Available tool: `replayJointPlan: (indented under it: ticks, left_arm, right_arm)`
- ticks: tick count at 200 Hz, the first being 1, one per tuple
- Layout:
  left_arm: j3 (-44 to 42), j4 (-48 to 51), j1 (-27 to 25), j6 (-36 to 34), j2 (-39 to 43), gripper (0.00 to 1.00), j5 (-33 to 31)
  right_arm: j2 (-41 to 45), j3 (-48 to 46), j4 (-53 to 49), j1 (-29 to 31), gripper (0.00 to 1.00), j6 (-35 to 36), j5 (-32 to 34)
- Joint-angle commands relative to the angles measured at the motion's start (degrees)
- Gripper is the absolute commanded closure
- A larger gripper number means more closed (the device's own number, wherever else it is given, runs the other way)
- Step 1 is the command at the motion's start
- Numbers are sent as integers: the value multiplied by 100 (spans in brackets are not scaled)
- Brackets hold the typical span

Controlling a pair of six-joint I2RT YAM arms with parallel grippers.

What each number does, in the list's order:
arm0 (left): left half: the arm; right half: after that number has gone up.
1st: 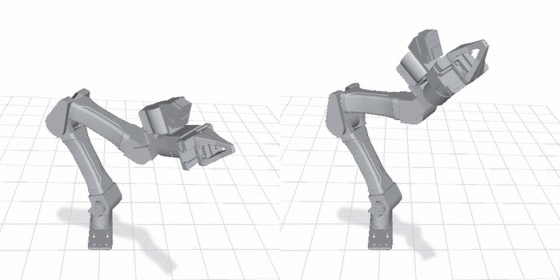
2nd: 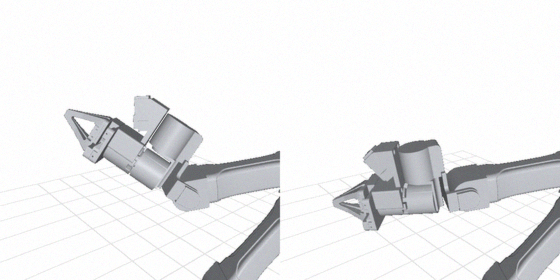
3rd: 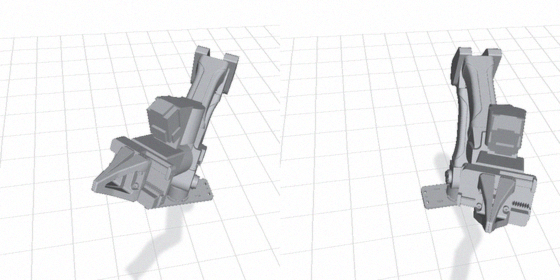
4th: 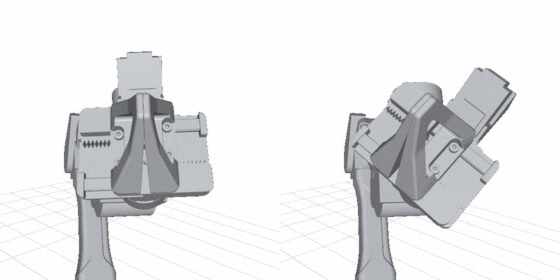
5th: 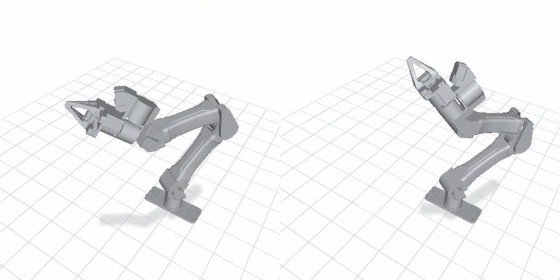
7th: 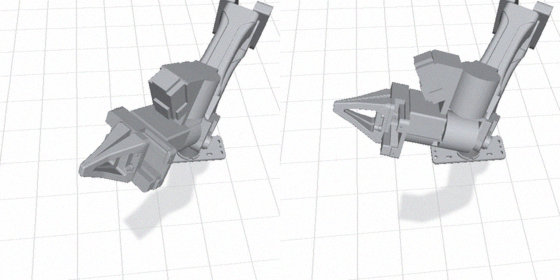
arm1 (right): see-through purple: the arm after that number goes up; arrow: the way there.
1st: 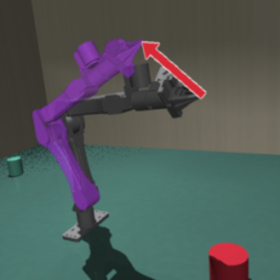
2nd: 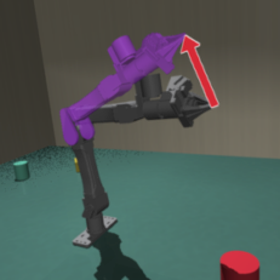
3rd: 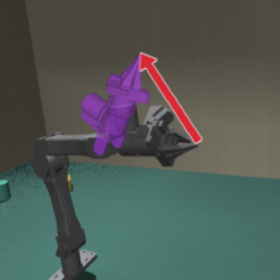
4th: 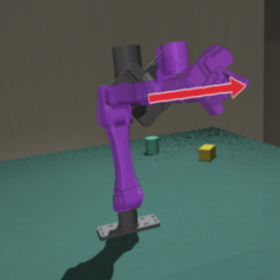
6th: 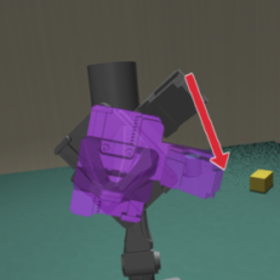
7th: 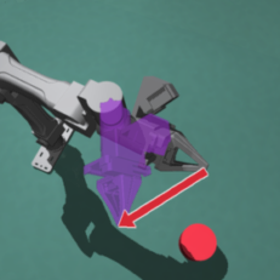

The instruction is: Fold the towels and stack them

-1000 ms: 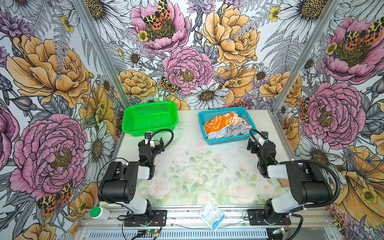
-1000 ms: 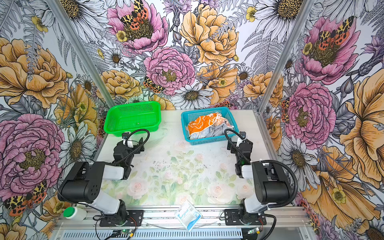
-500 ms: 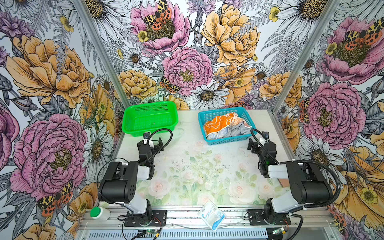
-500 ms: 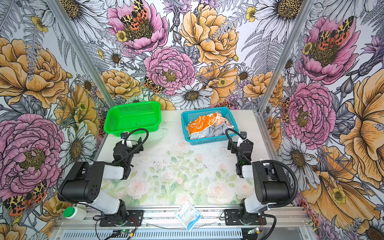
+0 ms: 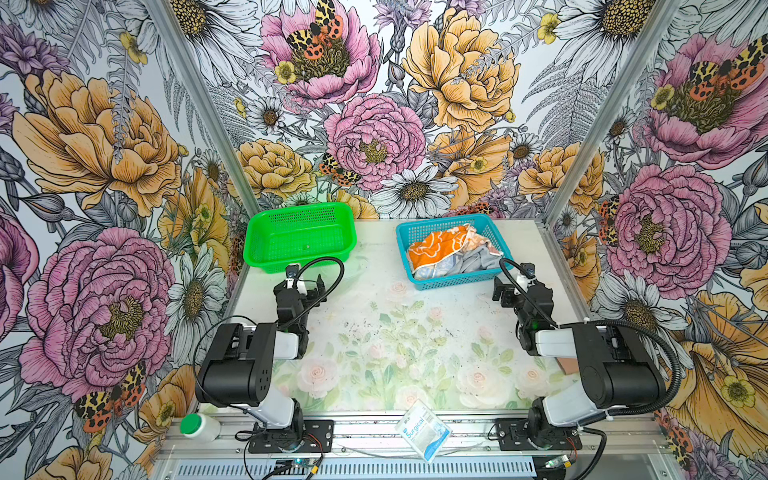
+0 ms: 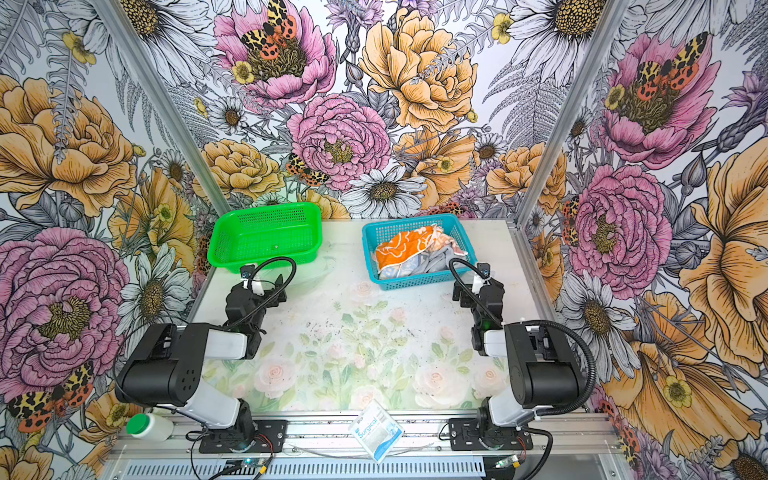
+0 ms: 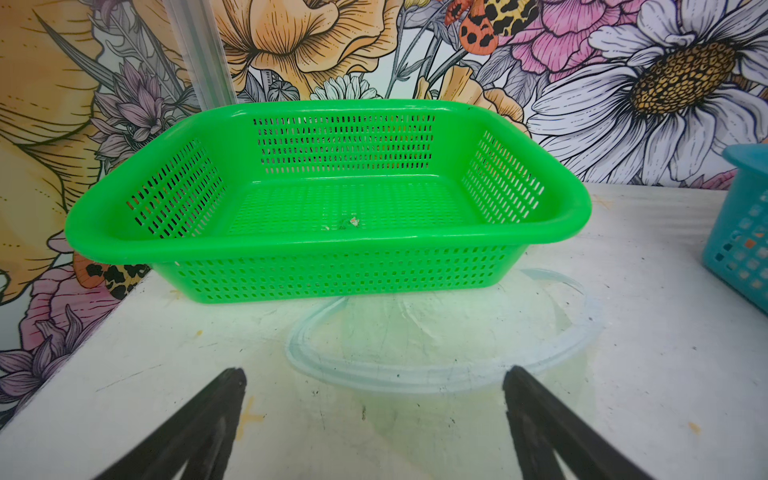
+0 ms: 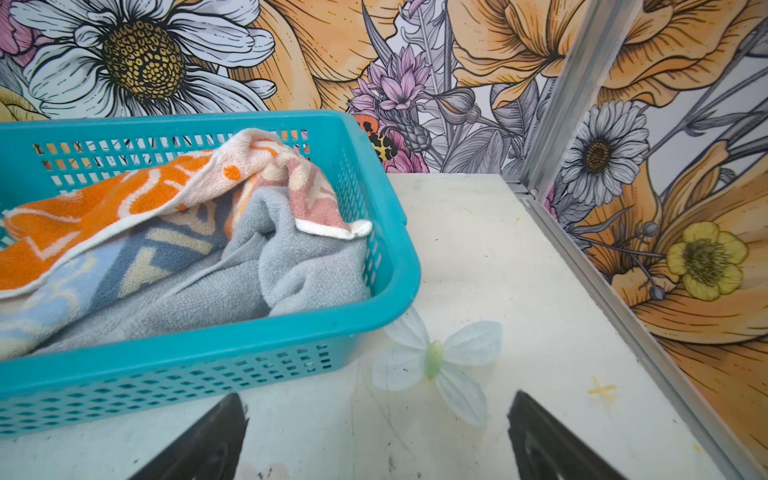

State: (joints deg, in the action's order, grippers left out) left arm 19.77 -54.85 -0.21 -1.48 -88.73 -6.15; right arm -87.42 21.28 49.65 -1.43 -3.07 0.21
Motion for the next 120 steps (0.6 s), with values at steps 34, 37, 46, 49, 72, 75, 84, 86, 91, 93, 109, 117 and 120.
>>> replayJointPlan:
  ticks: [34, 37, 46, 49, 72, 75, 84, 86, 91, 93, 109, 117, 120]
  left_arm:
    - [231, 1846, -1570, -622, 2297, 1, -1857]
    - [368, 2128, -1668, -545, 2396, 1, -1922]
    - [770, 2963, -1889, -253, 2609, 1, -1890]
    - [924, 3224, -1963, -165, 2648, 1, -1808]
    - [2291, 5174, -2419, 263, 2433, 1, -887]
    - [2515, 5442, -2473, 306, 2335, 1, -735]
    - [3236, 6231, -2653, 416, 1965, 1, -242]
    - [3361, 6397, -2702, 430, 1881, 1, -166]
    - [3795, 6780, -2852, 432, 1651, 1, 0]
    - [3951, 6938, -2908, 419, 1561, 1, 70]
    - [5133, 8022, -3422, 136, 893, 1, 353]
    - [5626, 8419, -3668, -55, 648, 1, 279]
    - [5779, 8534, -3726, -116, 575, 1, 267]
  right_arm:
    - [2109, -754, -238, 73, 3, -241, 313]
    - [2308, -742, -473, 73, 3, -351, 422]
    - [2917, -613, -1369, 77, 5, -596, 573]
    - [3072, -541, -1701, 75, 5, -670, 609]
    - [3702, 262, -3877, 75, 8, -1206, 1003]
    - [3698, 376, -4115, 73, 8, -1231, 1014]
    - [3559, 783, -4747, 76, 9, -1302, 1013]
    - [3515, 916, -4901, 74, 9, -1312, 1004]
    - [3369, 1142, -5188, 77, 10, -1304, 977]
    - [3312, 1254, -5295, 74, 10, -1302, 952]
    - [2745, 1934, -5789, 81, 12, -1406, 447]
    - [2450, 2268, -5925, 89, 12, -1501, 85]
    - [2323, 2371, -5957, 98, 12, -1540, -36]
